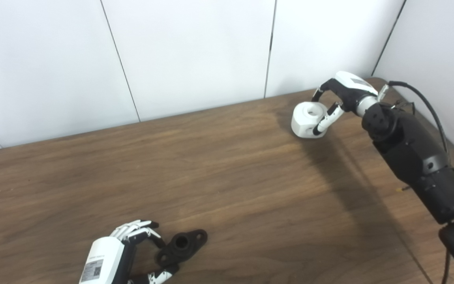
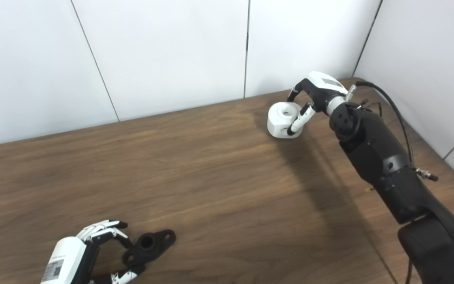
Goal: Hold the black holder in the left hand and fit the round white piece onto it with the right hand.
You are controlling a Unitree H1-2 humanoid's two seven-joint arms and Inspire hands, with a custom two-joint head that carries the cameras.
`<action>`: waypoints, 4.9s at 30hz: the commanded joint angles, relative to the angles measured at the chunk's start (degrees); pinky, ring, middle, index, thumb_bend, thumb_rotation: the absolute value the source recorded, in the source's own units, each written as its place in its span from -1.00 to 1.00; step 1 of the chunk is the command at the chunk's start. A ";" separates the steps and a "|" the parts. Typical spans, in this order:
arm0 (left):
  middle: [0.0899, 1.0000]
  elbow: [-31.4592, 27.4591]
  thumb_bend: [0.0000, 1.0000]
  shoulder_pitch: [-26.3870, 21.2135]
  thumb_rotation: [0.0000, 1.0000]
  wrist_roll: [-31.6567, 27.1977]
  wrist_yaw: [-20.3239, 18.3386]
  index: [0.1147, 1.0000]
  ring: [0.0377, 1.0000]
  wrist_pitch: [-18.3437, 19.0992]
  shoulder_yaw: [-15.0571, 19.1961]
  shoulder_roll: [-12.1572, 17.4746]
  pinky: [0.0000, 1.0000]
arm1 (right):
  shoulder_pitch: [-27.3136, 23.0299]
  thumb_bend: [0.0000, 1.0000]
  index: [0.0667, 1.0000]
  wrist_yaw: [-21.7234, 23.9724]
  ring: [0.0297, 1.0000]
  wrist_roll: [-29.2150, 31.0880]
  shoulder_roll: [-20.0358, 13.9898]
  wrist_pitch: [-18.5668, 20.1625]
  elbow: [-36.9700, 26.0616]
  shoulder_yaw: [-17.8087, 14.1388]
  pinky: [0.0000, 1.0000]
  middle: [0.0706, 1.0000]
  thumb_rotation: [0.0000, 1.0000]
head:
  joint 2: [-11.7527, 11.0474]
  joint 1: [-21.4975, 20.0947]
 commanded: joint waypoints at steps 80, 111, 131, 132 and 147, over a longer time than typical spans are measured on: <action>0.54 -4.19 0.04 -1.30 -0.91 1.17 -15.24 -0.16 0.72 15.45 -4.89 -5.96 0.65 | 3.62 0.05 -0.11 39.01 0.80 -2.79 13.84 8.59 -62.05 4.19 0.92 0.48 -0.74 | 12.73 18.67; 0.50 -4.91 0.04 -1.77 -0.91 8.90 -17.37 -0.16 0.67 16.87 -8.34 -4.99 0.69 | 4.90 0.05 -0.11 34.91 0.82 -2.27 14.65 4.23 -58.46 6.84 0.92 0.48 -0.73 | 13.68 19.67; 0.50 -5.54 0.04 -2.00 -0.91 9.75 -19.00 -0.16 0.68 17.59 -8.16 -5.29 0.71 | 5.92 0.05 -0.11 34.60 0.78 -4.18 15.60 2.98 -57.20 9.56 0.98 0.47 -0.73 | 14.19 19.39; 0.51 -5.69 0.04 -1.98 -0.91 9.75 -19.13 -0.16 0.68 17.64 -8.16 -5.29 0.71 | 5.97 0.05 -0.11 34.58 0.78 -4.33 15.67 2.90 -57.18 9.69 0.98 0.47 -0.73 | 14.33 19.34; 0.51 -6.38 0.04 -1.99 -0.91 9.76 -20.07 -0.16 0.67 18.11 -7.85 -4.90 0.68 | 6.83 0.05 -0.11 34.54 0.81 -6.93 16.89 1.66 -55.71 11.10 0.97 0.48 -0.73 | 14.63 18.34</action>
